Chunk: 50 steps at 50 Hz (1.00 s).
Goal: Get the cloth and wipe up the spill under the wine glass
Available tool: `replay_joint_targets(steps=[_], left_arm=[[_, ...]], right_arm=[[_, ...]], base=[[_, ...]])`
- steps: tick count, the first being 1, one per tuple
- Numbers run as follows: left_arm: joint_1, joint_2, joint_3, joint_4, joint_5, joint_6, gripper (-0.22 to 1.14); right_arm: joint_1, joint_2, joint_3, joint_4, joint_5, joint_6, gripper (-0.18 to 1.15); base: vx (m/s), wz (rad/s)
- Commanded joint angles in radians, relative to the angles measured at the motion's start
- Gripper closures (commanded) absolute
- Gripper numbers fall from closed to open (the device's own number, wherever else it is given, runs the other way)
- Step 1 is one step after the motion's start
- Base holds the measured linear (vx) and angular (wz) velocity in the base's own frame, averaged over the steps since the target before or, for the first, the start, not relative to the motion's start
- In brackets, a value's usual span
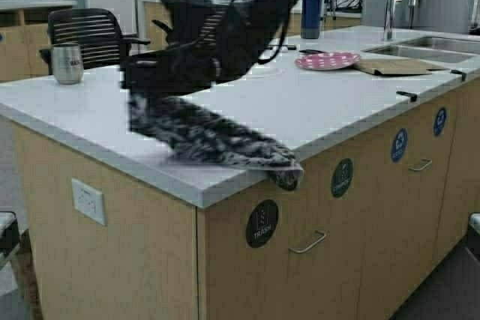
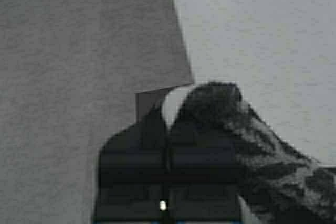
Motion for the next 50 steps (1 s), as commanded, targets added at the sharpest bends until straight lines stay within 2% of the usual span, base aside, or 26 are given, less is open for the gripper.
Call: replay_joint_targets(steps=[1, 6, 10, 23, 30, 40, 50], left_arm=[[-0.002, -0.009, -0.029, 0.003, -0.006, 0.000, 0.76], [0.000, -0.003, -0.028, 0.003, -0.006, -0.002, 0.76], [0.000, 0.006, -0.028, 0.003, -0.006, 0.000, 0.76], [0.000, 0.081, -0.011, 0.005, -0.021, -0.014, 0.76], [-0.003, 0.132, -0.005, 0.005, -0.051, -0.035, 0.76], [-0.025, 0.225, 0.023, 0.020, -0.115, -0.061, 0.77], [-0.048, 0.347, 0.049, 0.078, -0.273, -0.064, 0.77]], right_arm=[[0.049, -0.003, -0.107, -0.005, 0.021, 0.000, 0.91], [0.034, -0.003, -0.160, 0.000, 0.052, -0.006, 0.91], [-0.015, -0.014, -0.147, 0.003, 0.055, -0.005, 0.91], [-0.249, -0.063, 0.032, 0.026, 0.037, -0.002, 0.91], [-0.333, -0.063, 0.097, 0.026, 0.023, -0.003, 0.91], [-0.402, -0.052, 0.126, 0.028, 0.015, -0.006, 0.91], [-0.436, -0.057, 0.169, 0.026, 0.015, -0.005, 0.91]], base=[[0.00, 0.00], [0.00, 0.00], [0.00, 0.00], [0.00, 0.00], [0.00, 0.00], [0.00, 0.00], [0.00, 0.00]])
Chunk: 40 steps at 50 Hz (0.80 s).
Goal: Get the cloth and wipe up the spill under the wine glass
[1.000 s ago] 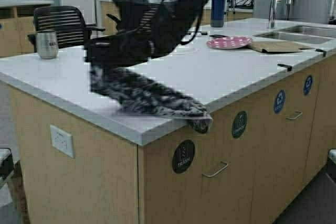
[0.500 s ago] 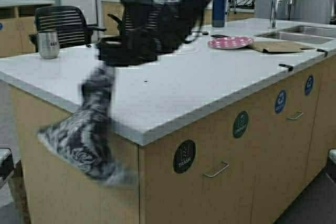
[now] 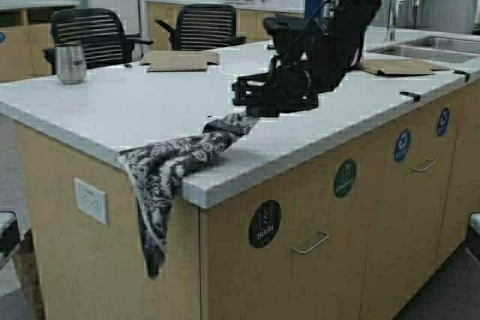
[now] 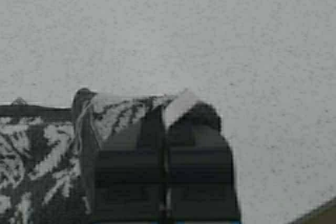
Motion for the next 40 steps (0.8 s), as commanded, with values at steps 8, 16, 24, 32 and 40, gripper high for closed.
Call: replay_joint_targets(steps=[8, 16, 24, 32, 40], left_arm=[[-0.015, 0.127, 0.026, 0.037, -0.178, -0.006, 0.77], [-0.015, 0.204, 0.025, 0.041, -0.212, 0.000, 0.77], [-0.015, 0.290, 0.015, 0.054, -0.262, 0.005, 0.77], [-0.015, 0.400, 0.005, 0.066, -0.385, 0.020, 0.77], [-0.015, 0.534, -0.026, 0.069, -0.509, 0.041, 0.77]], right_arm=[[-0.044, -0.078, 0.083, 0.005, -0.017, -0.003, 0.91], [-0.069, -0.087, 0.132, 0.003, -0.034, -0.003, 0.91], [-0.098, -0.100, 0.167, 0.003, -0.038, -0.002, 0.91], [-0.101, -0.114, 0.190, 0.005, -0.044, -0.003, 0.91], [-0.101, -0.117, 0.192, 0.005, -0.051, -0.003, 0.91]], base=[[0.00, 0.00], [0.00, 0.00], [0.00, 0.00], [0.00, 0.00], [0.00, 0.00]])
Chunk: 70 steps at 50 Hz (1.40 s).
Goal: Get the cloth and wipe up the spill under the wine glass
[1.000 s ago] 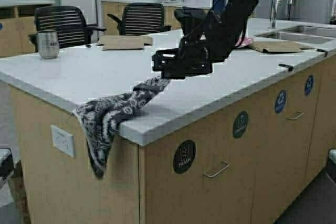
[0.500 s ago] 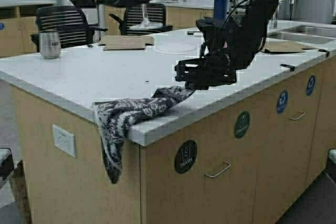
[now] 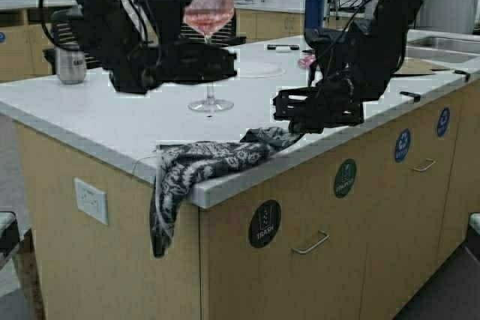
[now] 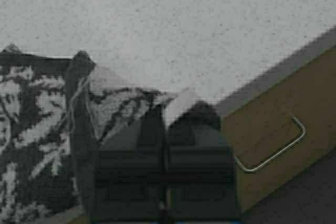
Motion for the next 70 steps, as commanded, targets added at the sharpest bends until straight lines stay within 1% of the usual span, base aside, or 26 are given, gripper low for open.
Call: replay_joint_targets(steps=[1, 8, 26, 30, 40, 45, 52, 63, 70], left_arm=[[-0.003, 0.069, -0.040, 0.003, -0.091, 0.009, 0.77], [-0.003, 0.149, -0.074, 0.003, -0.124, 0.008, 0.77], [0.008, 0.305, -0.169, -0.002, -0.124, 0.011, 0.77], [0.018, 0.301, -0.170, -0.002, -0.124, 0.008, 0.77], [0.025, 0.207, -0.155, -0.002, -0.124, 0.011, 0.77], [0.025, 0.176, -0.155, -0.002, -0.126, 0.011, 0.77], [0.026, 0.163, -0.158, 0.000, -0.132, 0.011, 0.77], [0.026, 0.190, -0.173, 0.002, -0.133, 0.009, 0.77], [0.026, 0.221, -0.195, 0.003, -0.133, 0.009, 0.76]], right_arm=[[-0.012, -0.051, -0.006, 0.003, -0.015, -0.003, 0.91], [-0.012, -0.051, -0.006, 0.003, -0.017, -0.003, 0.91], [-0.012, -0.066, 0.015, 0.003, -0.017, -0.003, 0.91], [-0.018, -0.080, 0.020, 0.005, -0.020, -0.002, 0.91], [-0.054, -0.133, 0.040, 0.006, -0.041, 0.006, 0.91], [-0.072, -0.175, 0.060, 0.031, -0.060, 0.006, 0.91], [-0.106, -0.273, 0.117, 0.106, -0.120, 0.005, 0.91], [-0.166, -0.416, 0.189, 0.153, -0.222, 0.006, 0.91], [-0.196, -0.480, 0.207, 0.218, -0.284, 0.006, 0.91]], base=[[0.00, 0.00], [0.00, 0.00], [0.00, 0.00], [0.00, 0.00], [0.00, 0.00], [0.00, 0.00], [0.00, 0.00], [0.00, 0.00], [0.00, 0.00]])
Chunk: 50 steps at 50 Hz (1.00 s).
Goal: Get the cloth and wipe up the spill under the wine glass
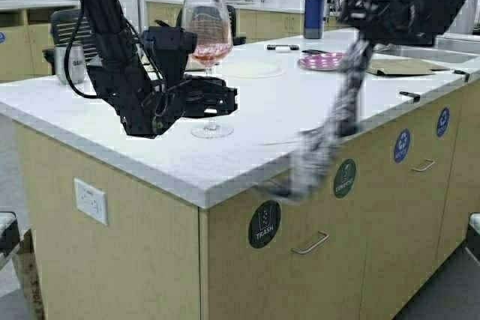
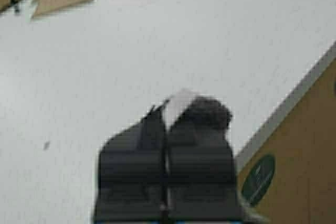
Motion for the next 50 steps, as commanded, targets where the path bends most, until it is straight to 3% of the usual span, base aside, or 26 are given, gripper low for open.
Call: replay_joint_targets(steps=[1, 17, 26, 50], left_arm=[[-0.002, 0.005, -0.035, 0.006, -0.011, 0.000, 0.76], [-0.002, 0.087, -0.130, 0.049, -0.011, -0.002, 0.75], [-0.002, 0.112, -0.147, 0.055, -0.009, 0.000, 0.68], [-0.002, 0.170, -0.169, 0.040, -0.012, 0.021, 0.04]], right_arm=[[-0.026, -0.095, 0.005, 0.051, -0.069, -0.002, 0.91], [-0.026, -0.110, 0.009, 0.058, -0.091, -0.005, 0.91], [-0.026, -0.110, 0.017, 0.057, -0.091, -0.005, 0.91], [-0.026, -0.095, 0.026, 0.023, -0.091, -0.003, 0.91]], base=[[0.00, 0.00], [0.00, 0.00], [0.00, 0.00], [0.00, 0.00]])
